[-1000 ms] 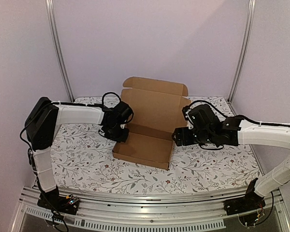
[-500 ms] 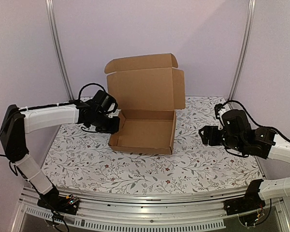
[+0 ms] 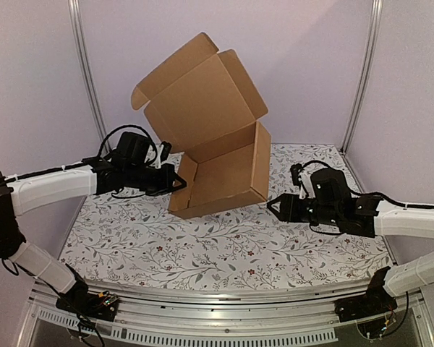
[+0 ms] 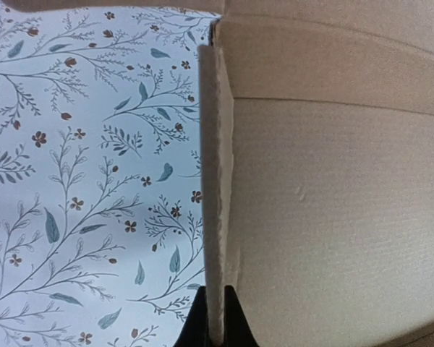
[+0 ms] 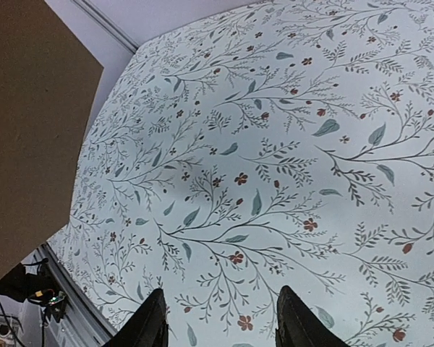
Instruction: Fold the paper box
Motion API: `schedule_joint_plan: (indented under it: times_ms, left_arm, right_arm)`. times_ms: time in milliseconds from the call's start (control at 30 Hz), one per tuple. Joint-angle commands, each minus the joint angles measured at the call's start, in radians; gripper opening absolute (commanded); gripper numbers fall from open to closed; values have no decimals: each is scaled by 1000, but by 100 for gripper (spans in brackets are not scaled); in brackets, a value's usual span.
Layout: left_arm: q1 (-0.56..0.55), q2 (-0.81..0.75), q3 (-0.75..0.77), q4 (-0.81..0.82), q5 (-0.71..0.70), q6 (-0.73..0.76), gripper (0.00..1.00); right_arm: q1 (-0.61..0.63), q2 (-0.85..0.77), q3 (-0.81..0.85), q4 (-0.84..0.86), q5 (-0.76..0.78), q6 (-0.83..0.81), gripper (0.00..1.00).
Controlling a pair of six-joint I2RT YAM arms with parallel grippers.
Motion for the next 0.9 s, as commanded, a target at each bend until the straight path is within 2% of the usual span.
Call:
schedule_joint_plan:
  times_ms: [0, 167, 467, 867]
  left_arm:
    - [13, -34, -33, 147, 139, -74, 0]
    - [11, -57, -52, 198, 197, -107, 0]
    - [11, -97, -73, 229, 241, -149, 0]
    - [10, -102, -45, 249, 236, -142, 0]
  right_arm:
    - [22, 115, 65, 270, -203, 70, 47]
    - [78, 254, 200, 336, -249, 79, 34]
    - [100, 448, 361, 466, -352, 167, 17]
    - [140, 567, 478, 542, -436, 251, 13]
